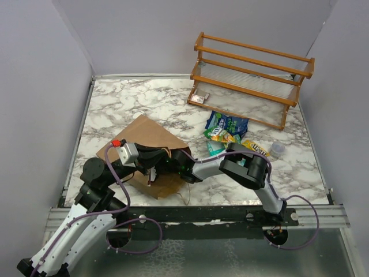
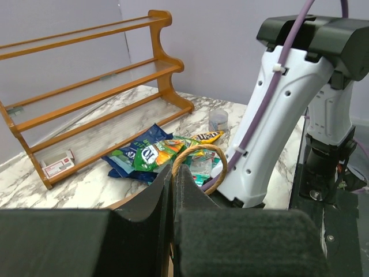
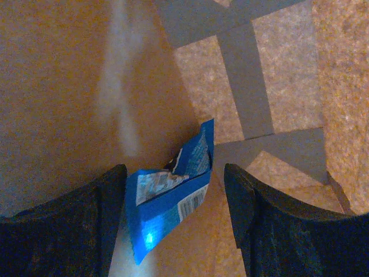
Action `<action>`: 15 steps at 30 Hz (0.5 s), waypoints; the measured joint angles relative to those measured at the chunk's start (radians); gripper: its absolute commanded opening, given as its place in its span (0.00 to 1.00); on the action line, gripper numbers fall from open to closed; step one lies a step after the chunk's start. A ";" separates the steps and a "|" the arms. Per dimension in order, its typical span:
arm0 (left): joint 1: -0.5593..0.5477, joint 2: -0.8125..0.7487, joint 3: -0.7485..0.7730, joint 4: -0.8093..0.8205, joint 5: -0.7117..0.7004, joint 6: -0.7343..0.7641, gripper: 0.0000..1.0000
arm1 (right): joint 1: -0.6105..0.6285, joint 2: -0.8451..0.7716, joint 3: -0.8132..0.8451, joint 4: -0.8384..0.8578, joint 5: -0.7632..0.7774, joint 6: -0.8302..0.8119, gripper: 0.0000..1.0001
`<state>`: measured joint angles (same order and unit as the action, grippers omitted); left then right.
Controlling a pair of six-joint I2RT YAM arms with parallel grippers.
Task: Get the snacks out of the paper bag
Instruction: Take out the snack from the paper bag.
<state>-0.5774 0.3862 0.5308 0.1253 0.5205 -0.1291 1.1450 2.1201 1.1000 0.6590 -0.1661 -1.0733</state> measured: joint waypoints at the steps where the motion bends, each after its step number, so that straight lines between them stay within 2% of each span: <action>1: 0.000 0.000 0.000 0.000 0.004 -0.001 0.00 | -0.002 0.018 0.022 -0.001 0.009 0.003 0.67; 7: 0.000 0.000 0.000 0.000 0.014 -0.010 0.00 | -0.011 0.088 0.145 -0.031 0.064 0.034 0.57; 15: 0.000 -0.041 0.000 -0.022 0.010 -0.006 0.00 | -0.046 0.096 0.180 -0.071 0.141 0.090 0.18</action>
<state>-0.5774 0.3450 0.5308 0.1036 0.5304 -0.1349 1.0988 2.2162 1.2800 0.5880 -0.0250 -0.9833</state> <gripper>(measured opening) 0.020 0.320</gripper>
